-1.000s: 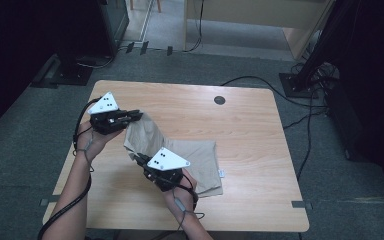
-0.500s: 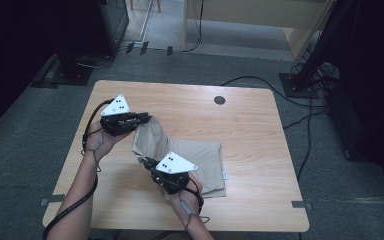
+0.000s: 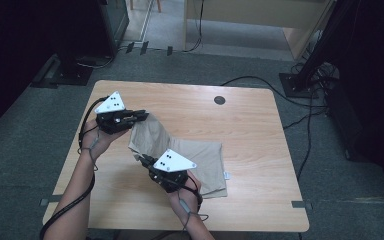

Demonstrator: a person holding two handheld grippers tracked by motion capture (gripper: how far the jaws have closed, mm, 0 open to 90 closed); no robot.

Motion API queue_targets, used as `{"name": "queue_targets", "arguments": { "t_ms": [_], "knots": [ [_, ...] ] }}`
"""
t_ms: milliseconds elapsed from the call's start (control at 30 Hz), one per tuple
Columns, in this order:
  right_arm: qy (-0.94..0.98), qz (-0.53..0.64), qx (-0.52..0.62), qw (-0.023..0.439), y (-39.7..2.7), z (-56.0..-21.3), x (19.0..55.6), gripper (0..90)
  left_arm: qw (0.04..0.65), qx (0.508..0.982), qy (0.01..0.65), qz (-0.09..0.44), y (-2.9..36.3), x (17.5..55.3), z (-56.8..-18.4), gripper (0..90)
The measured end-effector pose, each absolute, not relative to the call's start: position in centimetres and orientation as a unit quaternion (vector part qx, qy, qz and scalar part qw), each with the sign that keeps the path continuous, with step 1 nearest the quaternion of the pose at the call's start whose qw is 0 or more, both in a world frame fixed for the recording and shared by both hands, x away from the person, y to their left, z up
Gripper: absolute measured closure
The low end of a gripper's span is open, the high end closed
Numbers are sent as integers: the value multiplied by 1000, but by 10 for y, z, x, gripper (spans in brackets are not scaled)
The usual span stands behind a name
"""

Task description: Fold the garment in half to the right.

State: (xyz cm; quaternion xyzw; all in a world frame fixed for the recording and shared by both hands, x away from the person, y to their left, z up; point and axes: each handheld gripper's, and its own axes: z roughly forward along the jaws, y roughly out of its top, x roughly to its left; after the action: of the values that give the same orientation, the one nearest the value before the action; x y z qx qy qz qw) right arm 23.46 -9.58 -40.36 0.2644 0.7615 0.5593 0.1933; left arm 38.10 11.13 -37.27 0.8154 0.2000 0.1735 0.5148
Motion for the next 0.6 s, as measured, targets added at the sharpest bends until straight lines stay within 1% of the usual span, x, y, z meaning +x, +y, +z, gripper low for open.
{"name": "queue_targets", "arguments": {
  "t_ms": [200, 400, 500, 600],
  "knots": [
    [757, 570, 247, 202, -91, -387, 234, 870, 534, 801, 200, 181, 125, 378, -353, 849],
    [754, 581, 233, 201, -89, -375, 233, 870, 536, 801, 183, 194, 118, 369, -334, 848],
    [752, 581, 237, 200, -95, -379, 231, 870, 521, 812, 175, 195, 105, 368, -338, 848],
    [754, 577, 254, 188, -107, -394, 232, 869, 504, 826, 175, 182, 90, 373, -354, 847]
  ]
}}
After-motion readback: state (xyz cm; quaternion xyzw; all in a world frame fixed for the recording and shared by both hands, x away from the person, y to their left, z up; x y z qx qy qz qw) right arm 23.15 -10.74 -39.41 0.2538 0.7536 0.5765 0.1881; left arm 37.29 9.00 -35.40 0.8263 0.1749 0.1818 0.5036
